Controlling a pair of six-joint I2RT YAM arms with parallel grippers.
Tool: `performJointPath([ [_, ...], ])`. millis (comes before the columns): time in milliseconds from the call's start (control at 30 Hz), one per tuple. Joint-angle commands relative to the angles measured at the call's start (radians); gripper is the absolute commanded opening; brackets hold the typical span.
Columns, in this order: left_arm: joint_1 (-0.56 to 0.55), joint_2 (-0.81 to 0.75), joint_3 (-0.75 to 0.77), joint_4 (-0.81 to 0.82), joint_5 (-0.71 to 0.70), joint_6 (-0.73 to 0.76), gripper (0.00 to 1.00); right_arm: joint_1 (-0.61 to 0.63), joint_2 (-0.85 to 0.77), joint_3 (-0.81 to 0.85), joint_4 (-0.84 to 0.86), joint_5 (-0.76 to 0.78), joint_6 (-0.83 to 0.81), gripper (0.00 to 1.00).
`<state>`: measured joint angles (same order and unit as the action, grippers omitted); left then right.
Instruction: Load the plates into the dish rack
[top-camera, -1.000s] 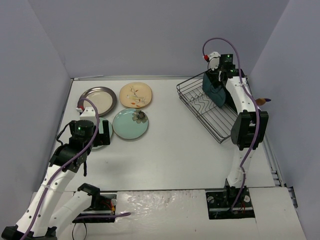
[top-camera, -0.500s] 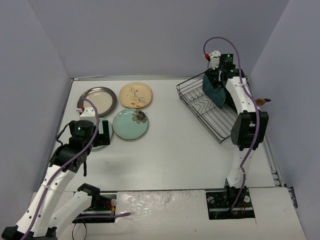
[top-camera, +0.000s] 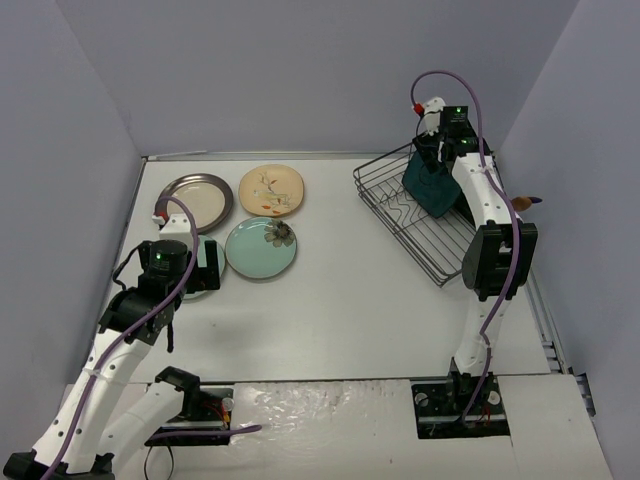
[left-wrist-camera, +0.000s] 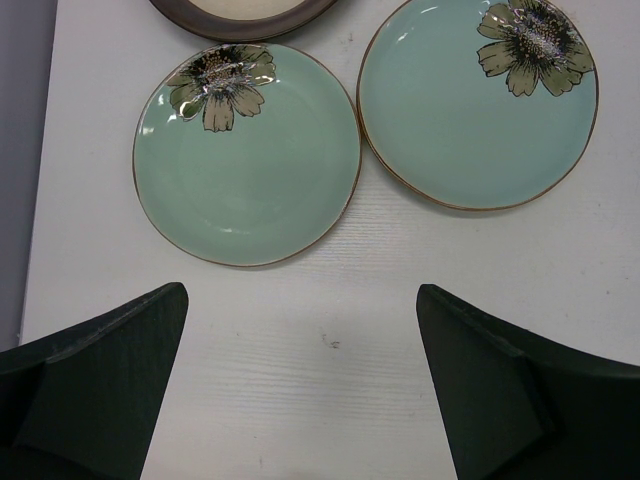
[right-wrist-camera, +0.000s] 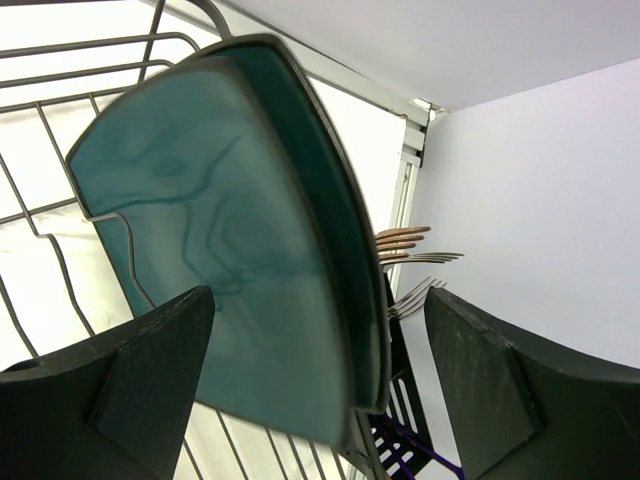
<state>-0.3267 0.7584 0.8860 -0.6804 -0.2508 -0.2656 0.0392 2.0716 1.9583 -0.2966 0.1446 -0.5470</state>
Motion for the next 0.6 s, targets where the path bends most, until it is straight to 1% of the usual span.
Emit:
performJointPath([
  [0, 0.008, 0.007, 0.022, 0.038, -0.001, 0.005, 0.97, -0.007, -0.076, 0.038, 0.064, 0.034, 0.020, 0.84],
  [167, 0.008, 0.003, 0.022, 0.039, -0.003, 0.003, 0.97, 0.000, -0.117, 0.031, 0.066, -0.002, 0.046, 0.88],
  [300, 0.011, 0.005, 0.023, 0.038, 0.002, -0.001, 0.97, 0.027, -0.197, 0.011, 0.066, -0.041, 0.086, 0.93],
  [400, 0.016, 0.009, 0.026, 0.035, 0.005, -0.010, 0.97, 0.060, -0.278, -0.022, 0.068, -0.078, 0.156, 0.97],
  [467, 0.019, 0.012, 0.033, 0.035, 0.017, -0.032, 0.97, 0.076, -0.343, -0.055, 0.069, -0.144, 0.214, 0.99],
  [567, 0.021, 0.028, 0.047, 0.036, 0.039, -0.094, 0.97, 0.101, -0.443, -0.113, 0.104, -0.299, 0.359, 1.00],
])
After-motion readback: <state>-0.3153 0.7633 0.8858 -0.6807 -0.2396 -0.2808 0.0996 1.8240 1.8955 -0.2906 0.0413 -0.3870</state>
